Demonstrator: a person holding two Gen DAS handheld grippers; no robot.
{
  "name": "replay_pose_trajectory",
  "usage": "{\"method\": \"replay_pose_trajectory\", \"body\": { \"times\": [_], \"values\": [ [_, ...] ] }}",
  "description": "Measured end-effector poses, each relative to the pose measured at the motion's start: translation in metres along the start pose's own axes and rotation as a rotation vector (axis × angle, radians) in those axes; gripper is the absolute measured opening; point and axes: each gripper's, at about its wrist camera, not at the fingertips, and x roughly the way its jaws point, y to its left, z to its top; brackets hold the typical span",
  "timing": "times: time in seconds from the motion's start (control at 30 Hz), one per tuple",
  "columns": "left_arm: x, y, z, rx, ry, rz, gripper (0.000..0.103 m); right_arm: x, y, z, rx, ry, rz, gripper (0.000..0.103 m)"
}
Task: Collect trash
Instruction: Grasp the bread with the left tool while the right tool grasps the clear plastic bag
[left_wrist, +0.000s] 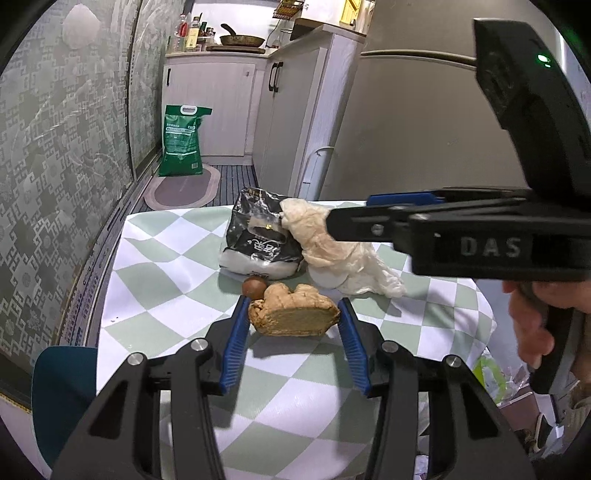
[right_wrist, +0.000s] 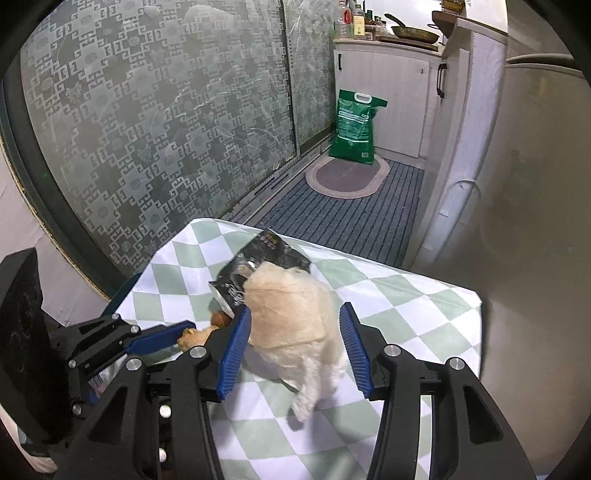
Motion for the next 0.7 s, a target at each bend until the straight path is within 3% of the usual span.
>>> {"method": "replay_pose_trajectory", "body": {
  "times": [0.13, 0.33, 0.47, 0.7],
  "values": [
    [-0.005, 0.003, -0.002, 0.005, -0.006, -0.009, 0.051, 0.007, 0.004, 0.003, -0.004, 0.002, -0.017, 0.049],
    [-0.018, 0.013, -0.003, 0.009, -0.023, -0.018, 0.051, 0.016, 0.006, 0.004, -0.003, 0.013, -0.049, 0.034],
    [-0.026, 0.022, -0.003, 0.005, -0.034, -0.020, 0.051, 0.022, 0.010, 0.003, -0.022, 0.026, -0.061, 0.003],
    [-0.045, 0.039, -0.005, -0.003, -0.062, -0.010, 0.051, 0.005, 0.019, 0.008, -0.043, -0.001, -0.088, 0.000]
  ]
}}
